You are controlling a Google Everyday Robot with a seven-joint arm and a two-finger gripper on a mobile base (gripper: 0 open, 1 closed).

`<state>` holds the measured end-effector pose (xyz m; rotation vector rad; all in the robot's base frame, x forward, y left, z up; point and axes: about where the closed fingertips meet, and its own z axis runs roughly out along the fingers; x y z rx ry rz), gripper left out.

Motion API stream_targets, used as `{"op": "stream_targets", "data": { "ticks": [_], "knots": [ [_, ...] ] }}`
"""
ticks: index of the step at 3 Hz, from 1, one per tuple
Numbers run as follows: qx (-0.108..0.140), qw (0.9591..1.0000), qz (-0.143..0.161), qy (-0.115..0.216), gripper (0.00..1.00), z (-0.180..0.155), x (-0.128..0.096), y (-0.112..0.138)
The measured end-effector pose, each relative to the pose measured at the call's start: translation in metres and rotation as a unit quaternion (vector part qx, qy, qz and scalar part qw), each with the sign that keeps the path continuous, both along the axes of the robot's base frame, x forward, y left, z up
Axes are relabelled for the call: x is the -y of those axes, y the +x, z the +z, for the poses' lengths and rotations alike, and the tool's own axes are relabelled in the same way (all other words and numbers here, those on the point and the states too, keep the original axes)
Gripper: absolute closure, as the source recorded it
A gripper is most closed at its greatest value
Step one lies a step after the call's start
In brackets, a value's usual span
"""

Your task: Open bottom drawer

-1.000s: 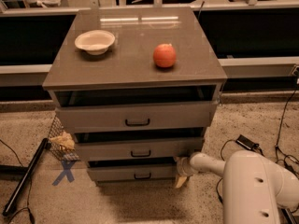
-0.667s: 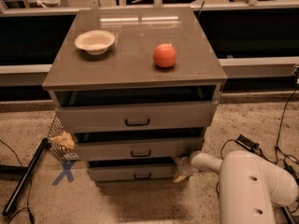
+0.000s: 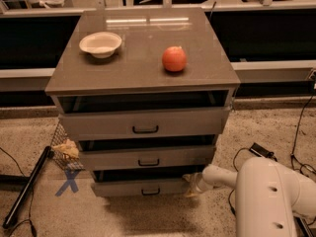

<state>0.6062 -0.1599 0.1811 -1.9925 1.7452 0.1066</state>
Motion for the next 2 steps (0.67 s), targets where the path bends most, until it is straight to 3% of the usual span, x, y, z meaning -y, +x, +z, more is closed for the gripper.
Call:
{"op": "stream_targets", "data": {
  "ticks": [1, 2],
  "knots": [
    [-0.017, 0.9998, -0.002, 0.005, 0.44, 0.0002, 0.0088, -0.0288],
    [-0.018, 0.9998, -0.004, 0.007, 0.40, 0.0022, 0.0092, -0.0307]
  ]
}}
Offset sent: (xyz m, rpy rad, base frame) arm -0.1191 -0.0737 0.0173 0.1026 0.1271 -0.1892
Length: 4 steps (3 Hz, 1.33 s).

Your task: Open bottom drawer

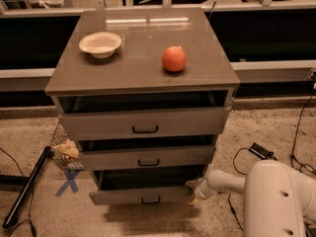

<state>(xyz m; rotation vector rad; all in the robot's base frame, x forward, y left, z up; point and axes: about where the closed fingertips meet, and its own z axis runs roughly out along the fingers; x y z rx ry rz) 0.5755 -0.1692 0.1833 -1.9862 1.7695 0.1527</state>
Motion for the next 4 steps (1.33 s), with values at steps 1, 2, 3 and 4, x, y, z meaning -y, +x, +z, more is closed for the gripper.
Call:
{"op": "stream_targets", "data": {
  "ticks": [1, 2, 3, 4],
  "knots": [
    [0.000, 1.0000, 0.000, 0.000, 0.36, 0.000, 0.000, 0.000],
    [-0.001, 1.0000, 0.001, 0.001, 0.18, -0.001, -0.002, -0.001],
    [-0.005, 1.0000, 0.002, -0.001, 0.00, -0.004, -0.004, -0.002],
    [-0.017, 0.9997, 0.006, -0.016, 0.00, -0.014, -0.011, 0.003]
  ]
}}
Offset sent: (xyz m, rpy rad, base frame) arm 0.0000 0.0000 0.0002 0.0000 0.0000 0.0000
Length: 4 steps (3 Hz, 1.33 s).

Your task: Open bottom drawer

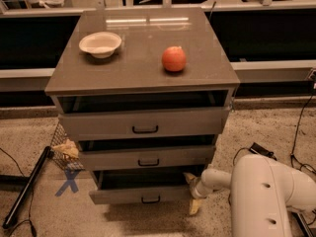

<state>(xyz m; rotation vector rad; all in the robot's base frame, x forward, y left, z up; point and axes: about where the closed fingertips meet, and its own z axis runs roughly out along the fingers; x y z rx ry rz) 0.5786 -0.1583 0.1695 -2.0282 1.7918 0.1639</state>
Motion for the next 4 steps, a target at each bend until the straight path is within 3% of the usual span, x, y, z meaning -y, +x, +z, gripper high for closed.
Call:
{"op": "stream_targets", "data": {
  "ticks": [1, 2, 3, 4],
  "knots": [
    [-0.012, 0.9999, 0.002, -0.006, 0.00, -0.004, -0.005, 0.001],
    [-0.023, 0.9997, -0.004, 0.004, 0.26, -0.003, -0.003, -0.003],
    [-0.030, 0.9995, -0.002, 0.010, 0.32, 0.002, -0.003, -0.012],
    [-0.067, 0.9976, 0.015, 0.004, 0.36, 0.001, -0.009, -0.034]
  ]
}}
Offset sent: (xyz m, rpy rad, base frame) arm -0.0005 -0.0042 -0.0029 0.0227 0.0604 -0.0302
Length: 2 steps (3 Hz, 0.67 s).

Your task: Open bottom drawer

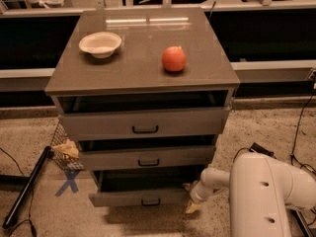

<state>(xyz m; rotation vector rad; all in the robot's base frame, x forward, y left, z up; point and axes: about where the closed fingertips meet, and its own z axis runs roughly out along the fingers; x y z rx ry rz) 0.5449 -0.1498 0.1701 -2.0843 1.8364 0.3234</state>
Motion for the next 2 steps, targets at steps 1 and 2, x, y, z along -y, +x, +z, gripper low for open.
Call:
{"op": "stream_targets", "data": {
  "ticks": [1, 2],
  "knots": [
    [-0.057, 0.9979, 0.007, 0.029, 0.31, 0.001, 0.003, -0.037],
    [-0.073, 0.9934, -0.018, 0.086, 0.31, 0.011, 0.026, -0.065]
  ]
}}
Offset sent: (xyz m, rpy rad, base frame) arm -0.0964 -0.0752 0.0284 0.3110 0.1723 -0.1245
